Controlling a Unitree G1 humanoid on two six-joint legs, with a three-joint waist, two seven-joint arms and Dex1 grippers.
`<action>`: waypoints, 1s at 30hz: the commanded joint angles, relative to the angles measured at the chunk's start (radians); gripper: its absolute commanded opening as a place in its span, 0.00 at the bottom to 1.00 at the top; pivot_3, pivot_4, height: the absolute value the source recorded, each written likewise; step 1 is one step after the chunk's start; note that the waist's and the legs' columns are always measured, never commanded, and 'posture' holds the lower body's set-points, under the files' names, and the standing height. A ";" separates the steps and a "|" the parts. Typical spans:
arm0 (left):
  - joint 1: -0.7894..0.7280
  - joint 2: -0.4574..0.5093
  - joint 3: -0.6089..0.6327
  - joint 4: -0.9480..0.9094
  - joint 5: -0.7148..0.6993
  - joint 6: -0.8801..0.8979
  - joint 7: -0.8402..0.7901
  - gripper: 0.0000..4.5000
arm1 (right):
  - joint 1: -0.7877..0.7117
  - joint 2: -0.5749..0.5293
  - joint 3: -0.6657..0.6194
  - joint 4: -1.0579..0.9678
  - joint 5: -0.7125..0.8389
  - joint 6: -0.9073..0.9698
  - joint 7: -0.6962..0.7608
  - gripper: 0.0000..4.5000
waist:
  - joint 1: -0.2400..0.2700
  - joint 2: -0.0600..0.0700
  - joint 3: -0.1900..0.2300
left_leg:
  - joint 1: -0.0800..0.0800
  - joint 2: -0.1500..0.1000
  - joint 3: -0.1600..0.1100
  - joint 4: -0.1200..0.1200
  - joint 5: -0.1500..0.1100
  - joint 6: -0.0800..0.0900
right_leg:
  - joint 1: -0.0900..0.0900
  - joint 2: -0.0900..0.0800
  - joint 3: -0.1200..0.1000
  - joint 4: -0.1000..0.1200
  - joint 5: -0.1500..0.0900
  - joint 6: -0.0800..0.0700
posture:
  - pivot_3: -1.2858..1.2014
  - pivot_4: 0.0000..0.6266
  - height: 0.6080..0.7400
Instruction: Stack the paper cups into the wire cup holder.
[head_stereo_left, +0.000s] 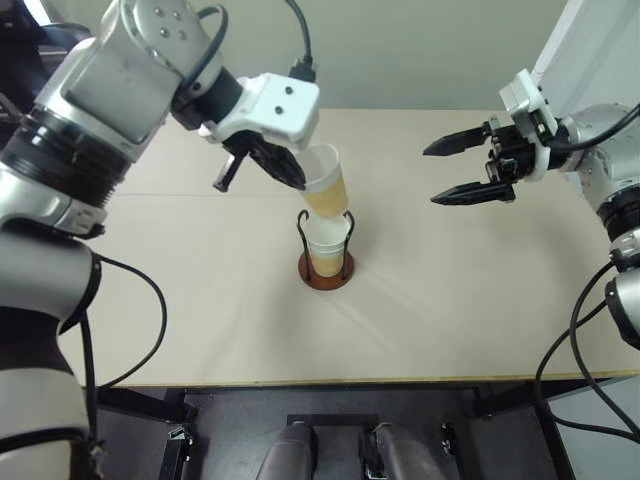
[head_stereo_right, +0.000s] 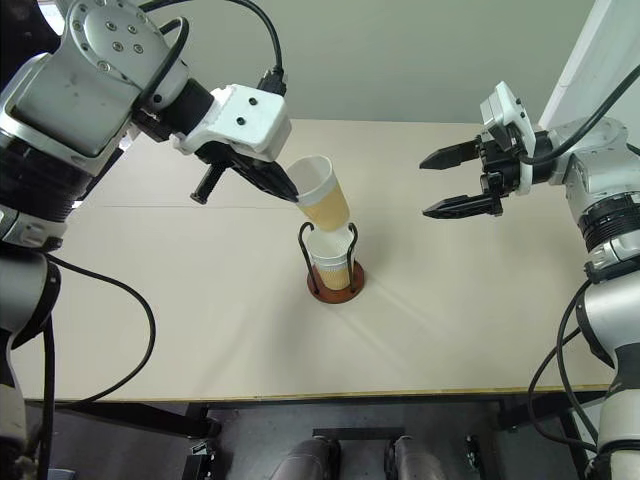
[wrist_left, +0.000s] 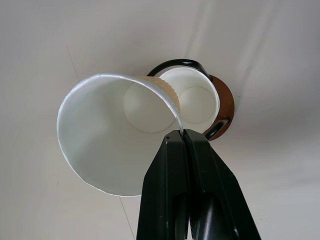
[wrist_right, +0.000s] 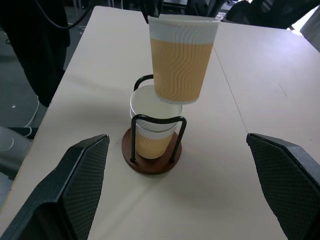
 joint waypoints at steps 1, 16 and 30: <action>-0.029 0.030 -0.005 -0.040 -0.021 0.008 -0.028 0.01 | -0.036 -0.007 -0.012 -0.005 0.002 -0.017 0.004 1.00 | 0.000 0.000 0.000 | 0.000 0.000 0.000 0.000 0.000 0.000 | 0.000 0.000 0.000 0.000 0.000 0.000 | 0.52 0.24 1.00; 0.045 0.042 -0.003 -0.116 -0.036 0.042 -0.028 0.01 | -0.035 -0.005 -0.016 -0.007 0.001 -0.027 0.004 1.00 | 0.000 0.000 0.000 | 0.000 0.000 0.000 0.000 0.000 0.001 | 0.000 0.000 0.000 0.000 0.000 0.000 | 0.52 0.24 1.00; 0.087 0.024 0.035 -0.090 0.042 0.011 -0.028 0.01 | -0.033 0.003 -0.021 0.007 -0.009 -0.039 0.004 1.00 | 0.000 0.000 0.000 | 0.000 0.000 0.000 0.000 0.000 0.001 | 0.000 0.000 0.000 0.000 0.000 0.000 | 0.52 0.24 1.00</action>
